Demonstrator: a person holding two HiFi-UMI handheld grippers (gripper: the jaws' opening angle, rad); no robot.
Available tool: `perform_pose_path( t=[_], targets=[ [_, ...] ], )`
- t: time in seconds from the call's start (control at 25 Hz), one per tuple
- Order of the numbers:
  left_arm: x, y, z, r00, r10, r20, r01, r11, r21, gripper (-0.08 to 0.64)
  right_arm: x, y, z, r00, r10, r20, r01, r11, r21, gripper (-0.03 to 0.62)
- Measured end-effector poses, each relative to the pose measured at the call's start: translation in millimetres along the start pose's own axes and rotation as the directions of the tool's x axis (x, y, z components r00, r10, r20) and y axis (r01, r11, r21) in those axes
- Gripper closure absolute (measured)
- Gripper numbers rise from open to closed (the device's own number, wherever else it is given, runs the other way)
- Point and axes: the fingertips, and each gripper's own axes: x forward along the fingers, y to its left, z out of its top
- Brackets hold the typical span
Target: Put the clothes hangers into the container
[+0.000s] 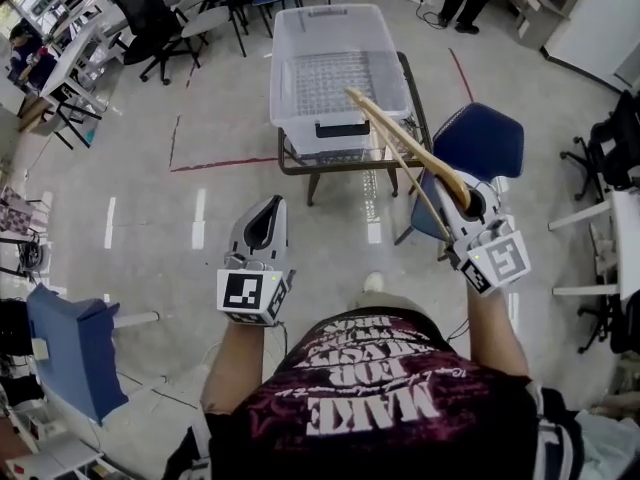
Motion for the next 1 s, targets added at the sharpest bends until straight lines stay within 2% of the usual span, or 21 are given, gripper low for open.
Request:
perform_pose_path(
  t=[0.44,0.64,0.84,1.0],
  targets=[
    [71,-25,15,0.999,0.040,0.028,-0.040,0.999,0.005,0.552,8,-79,-3,0.999,0.032,0.034,-0.032,0.999,0.006,0.533],
    [92,-37,15,0.998,0.063,0.013,-0.064,0.998,0.008,0.552,9,-110,-12,0.998,0.044,0.039,-0.044,0.999,0.019,0.533],
    [86,-31,8,0.995,0.095,-0.033,-0.094,0.996,0.008,0.552,13,-122,-29,0.999,0.036,0.022,-0.038,0.997,0.060,0.533],
    [84,-24,9,0.993,0.119,-0.025,-0.119,0.993,0.005,0.552,24,-121,-40,0.999,0.053,0.006,-0.053,0.996,0.074,0.533]
  ],
)
